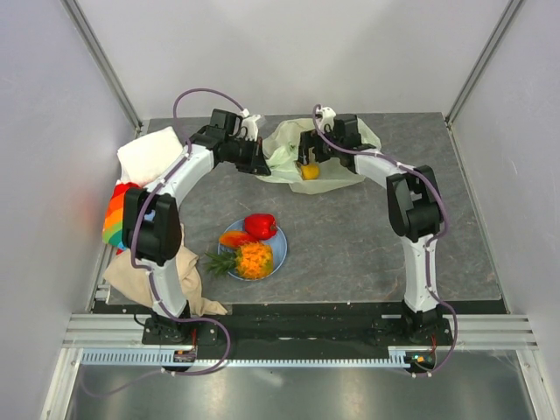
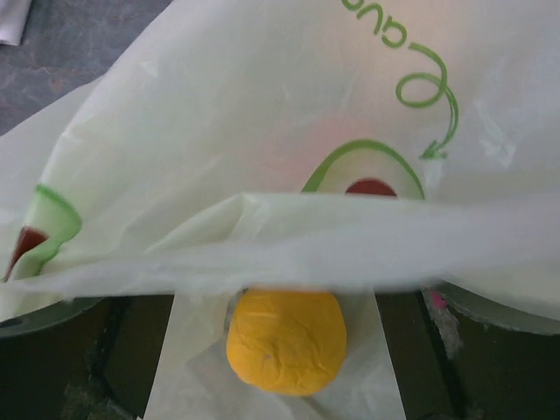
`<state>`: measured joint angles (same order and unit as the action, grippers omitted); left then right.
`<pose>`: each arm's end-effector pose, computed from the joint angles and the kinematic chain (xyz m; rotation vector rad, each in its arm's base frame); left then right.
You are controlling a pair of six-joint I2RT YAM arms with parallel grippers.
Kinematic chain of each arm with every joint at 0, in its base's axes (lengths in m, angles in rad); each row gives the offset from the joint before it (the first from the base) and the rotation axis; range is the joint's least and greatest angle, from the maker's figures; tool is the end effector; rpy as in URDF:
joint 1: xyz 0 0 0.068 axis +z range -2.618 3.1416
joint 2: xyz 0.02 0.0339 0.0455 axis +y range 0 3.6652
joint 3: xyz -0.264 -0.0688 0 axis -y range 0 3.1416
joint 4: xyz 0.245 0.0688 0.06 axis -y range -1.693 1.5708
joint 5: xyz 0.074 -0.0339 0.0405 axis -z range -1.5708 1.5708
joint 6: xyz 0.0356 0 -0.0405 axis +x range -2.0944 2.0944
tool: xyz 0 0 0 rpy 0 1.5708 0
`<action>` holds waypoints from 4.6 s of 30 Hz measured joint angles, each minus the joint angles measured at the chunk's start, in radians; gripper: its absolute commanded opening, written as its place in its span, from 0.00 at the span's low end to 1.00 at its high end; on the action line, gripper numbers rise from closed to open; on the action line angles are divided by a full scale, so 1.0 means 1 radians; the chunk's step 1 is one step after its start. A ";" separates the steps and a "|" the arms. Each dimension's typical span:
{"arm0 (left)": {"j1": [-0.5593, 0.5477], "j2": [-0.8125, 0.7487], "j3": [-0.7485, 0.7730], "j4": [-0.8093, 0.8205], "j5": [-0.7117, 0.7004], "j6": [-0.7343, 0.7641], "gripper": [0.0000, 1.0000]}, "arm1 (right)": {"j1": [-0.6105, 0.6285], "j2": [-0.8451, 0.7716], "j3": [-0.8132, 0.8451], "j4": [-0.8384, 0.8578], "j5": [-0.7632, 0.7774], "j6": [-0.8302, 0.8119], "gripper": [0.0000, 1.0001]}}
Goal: Take the fake fruits out of the plastic bag
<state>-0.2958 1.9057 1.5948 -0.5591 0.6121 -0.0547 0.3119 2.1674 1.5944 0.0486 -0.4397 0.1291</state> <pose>0.4005 -0.1434 0.2662 0.5661 2.3589 -0.9034 0.4700 0.1674 0.1963 -0.4623 2.0714 0.7245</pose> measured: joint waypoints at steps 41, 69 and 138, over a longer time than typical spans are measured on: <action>0.000 -0.011 -0.013 0.005 0.111 -0.008 0.02 | -0.136 -0.285 -0.164 -0.149 0.049 -0.073 0.45; -0.023 -0.079 -0.051 0.016 0.145 -0.027 0.02 | -0.014 0.150 0.256 -0.166 0.220 0.077 0.98; 0.002 -0.101 0.053 0.035 0.067 -0.026 0.02 | 0.355 -0.294 -0.246 -0.773 -0.353 -0.726 0.56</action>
<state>-0.2939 1.8046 1.6482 -0.5243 0.6792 -0.0807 0.6670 1.8729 1.3483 -0.7242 -0.7929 -0.5968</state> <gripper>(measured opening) 0.044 0.788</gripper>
